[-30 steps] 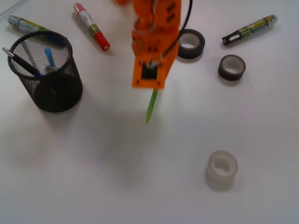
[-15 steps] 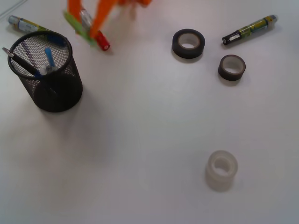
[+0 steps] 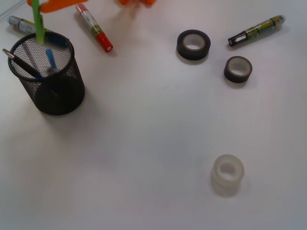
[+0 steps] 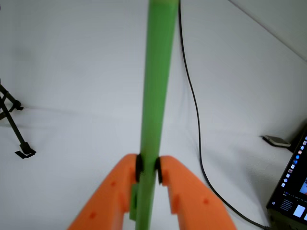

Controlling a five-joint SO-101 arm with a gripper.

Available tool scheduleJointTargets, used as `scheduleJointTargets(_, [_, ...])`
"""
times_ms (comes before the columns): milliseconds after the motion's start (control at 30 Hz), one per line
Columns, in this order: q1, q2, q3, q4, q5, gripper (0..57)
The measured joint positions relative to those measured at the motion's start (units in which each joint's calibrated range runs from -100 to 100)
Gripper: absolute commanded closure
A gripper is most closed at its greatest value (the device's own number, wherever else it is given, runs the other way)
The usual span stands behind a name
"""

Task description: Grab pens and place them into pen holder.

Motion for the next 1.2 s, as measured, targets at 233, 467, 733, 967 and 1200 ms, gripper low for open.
scheduleJointTargets(233, [3.48,0.00,5.12,-9.85,0.00,57.2])
scheduleJointTargets(467, [3.70,7.40,10.78,-21.25,-2.49,57.0])
scheduleJointTargets(733, [3.33,12.28,14.47,-28.34,-3.76,40.9])
scheduleJointTargets(967, [3.85,11.59,14.56,-28.68,-0.78,38.8])
scheduleJointTargets(1200, [2.00,-3.66,17.88,-22.81,13.92,42.0])
